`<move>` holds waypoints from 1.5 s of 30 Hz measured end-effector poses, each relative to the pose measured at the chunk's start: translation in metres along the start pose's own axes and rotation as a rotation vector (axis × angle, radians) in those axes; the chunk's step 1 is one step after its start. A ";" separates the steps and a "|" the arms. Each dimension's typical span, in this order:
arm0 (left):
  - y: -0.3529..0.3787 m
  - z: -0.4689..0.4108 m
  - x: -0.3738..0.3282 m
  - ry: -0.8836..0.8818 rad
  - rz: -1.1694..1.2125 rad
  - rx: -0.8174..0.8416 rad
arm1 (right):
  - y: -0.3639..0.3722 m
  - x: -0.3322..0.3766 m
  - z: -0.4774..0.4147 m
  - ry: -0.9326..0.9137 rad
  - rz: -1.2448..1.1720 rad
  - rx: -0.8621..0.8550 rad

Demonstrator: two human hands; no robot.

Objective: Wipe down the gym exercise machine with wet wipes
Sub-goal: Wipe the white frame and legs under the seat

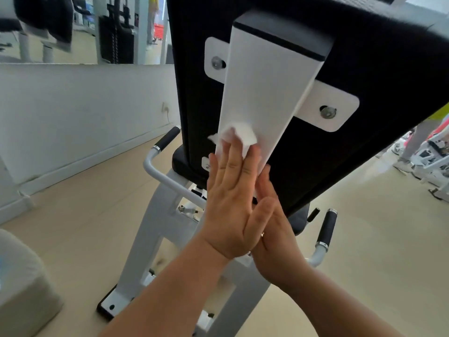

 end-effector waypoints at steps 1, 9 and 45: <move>0.002 0.006 0.009 -0.019 -0.009 0.025 | 0.000 0.002 0.000 -0.027 0.042 0.003; 0.035 0.051 0.055 -0.145 0.109 0.140 | 0.000 -0.015 0.009 0.021 0.049 0.095; 0.143 0.284 0.198 -0.474 -0.321 0.229 | 0.171 -0.164 0.132 0.454 -0.023 0.438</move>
Point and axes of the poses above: each hand's wrist, its own z-axis away from the middle knuckle, its own y-axis out of the palm, x = y × z, the point moved 2 cm from there along -z, towards the middle knuckle, and after that the axes turned 5 degrees about -y, right-handed, at the moved point
